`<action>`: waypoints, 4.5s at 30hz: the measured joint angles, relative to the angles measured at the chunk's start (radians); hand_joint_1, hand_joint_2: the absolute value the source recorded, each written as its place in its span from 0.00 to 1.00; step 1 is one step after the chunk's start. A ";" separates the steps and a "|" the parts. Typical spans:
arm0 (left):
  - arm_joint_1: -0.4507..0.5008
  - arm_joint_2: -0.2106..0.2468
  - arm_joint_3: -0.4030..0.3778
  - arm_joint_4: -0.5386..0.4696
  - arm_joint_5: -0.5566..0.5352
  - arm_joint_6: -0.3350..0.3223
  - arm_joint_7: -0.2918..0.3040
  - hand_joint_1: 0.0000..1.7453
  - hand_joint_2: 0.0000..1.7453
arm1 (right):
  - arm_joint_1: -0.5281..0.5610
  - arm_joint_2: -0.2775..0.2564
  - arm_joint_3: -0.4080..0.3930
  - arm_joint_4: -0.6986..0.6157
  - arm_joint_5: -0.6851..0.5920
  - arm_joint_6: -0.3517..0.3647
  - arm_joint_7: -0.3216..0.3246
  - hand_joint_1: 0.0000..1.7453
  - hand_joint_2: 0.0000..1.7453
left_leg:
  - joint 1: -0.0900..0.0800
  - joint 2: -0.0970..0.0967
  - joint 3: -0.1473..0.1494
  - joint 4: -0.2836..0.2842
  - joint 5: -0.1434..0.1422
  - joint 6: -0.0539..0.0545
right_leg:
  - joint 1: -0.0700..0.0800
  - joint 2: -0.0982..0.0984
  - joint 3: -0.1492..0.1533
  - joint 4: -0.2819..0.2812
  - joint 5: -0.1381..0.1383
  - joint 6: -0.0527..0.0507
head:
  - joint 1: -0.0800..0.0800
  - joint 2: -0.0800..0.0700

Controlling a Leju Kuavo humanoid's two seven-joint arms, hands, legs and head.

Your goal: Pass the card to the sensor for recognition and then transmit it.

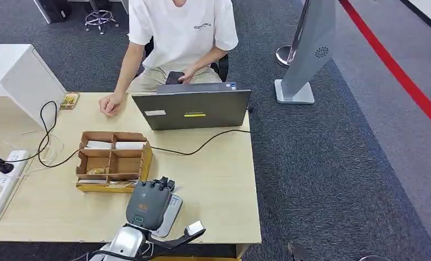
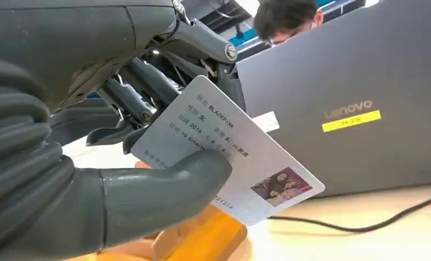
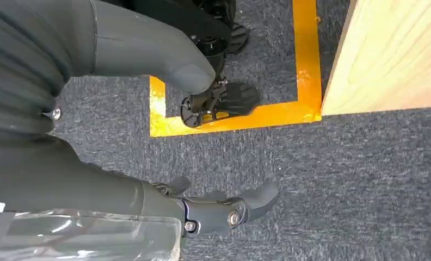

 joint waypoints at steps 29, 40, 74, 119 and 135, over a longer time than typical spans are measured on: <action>0.104 -0.042 0.134 0.029 0.000 -0.026 -0.034 1.00 1.00 | 0.009 0.000 -0.074 -0.002 0.089 0.000 0.013 0.00 1.00 | 0.000 0.000 0.000 0.000 0.000 0.000 | 0.000 0.000 0.000 0.000 0.000 0.000 | 0.000 0.000; 0.085 -0.049 0.223 0.031 0.000 -0.087 -0.039 1.00 1.00 | 0.003 0.008 -0.082 -0.006 0.136 0.011 0.032 0.00 1.00 | 0.000 0.000 0.000 0.000 0.000 0.000 | 0.000 -0.001 0.000 0.000 0.000 0.000 | 0.000 0.000; -0.393 0.243 0.277 -0.120 0.000 -0.192 0.071 1.00 1.00 | -0.039 0.047 -0.096 -0.009 0.318 0.075 0.080 0.00 1.00 | 0.001 -0.001 0.000 0.000 0.004 -0.001 | 0.001 -0.001 0.000 0.002 0.002 -0.001 | 0.000 0.000; -0.136 0.054 0.466 -0.393 0.000 -0.175 -0.123 0.00 1.00 | 0.023 0.036 -0.144 -0.008 0.406 0.005 0.111 0.00 1.00 | -0.001 0.001 -0.002 0.000 0.001 0.001 | -0.001 0.002 -0.003 -0.001 0.002 0.002 | 0.001 0.000; 0.014 0.095 0.333 -0.494 0.000 -0.163 0.034 0.00 1.00 | 0.030 0.036 -0.184 -0.008 0.407 -0.025 0.115 0.00 1.00 | -0.001 0.001 -0.002 0.000 0.001 0.001 | -0.001 0.002 -0.002 -0.001 0.002 0.002 | 0.001 0.000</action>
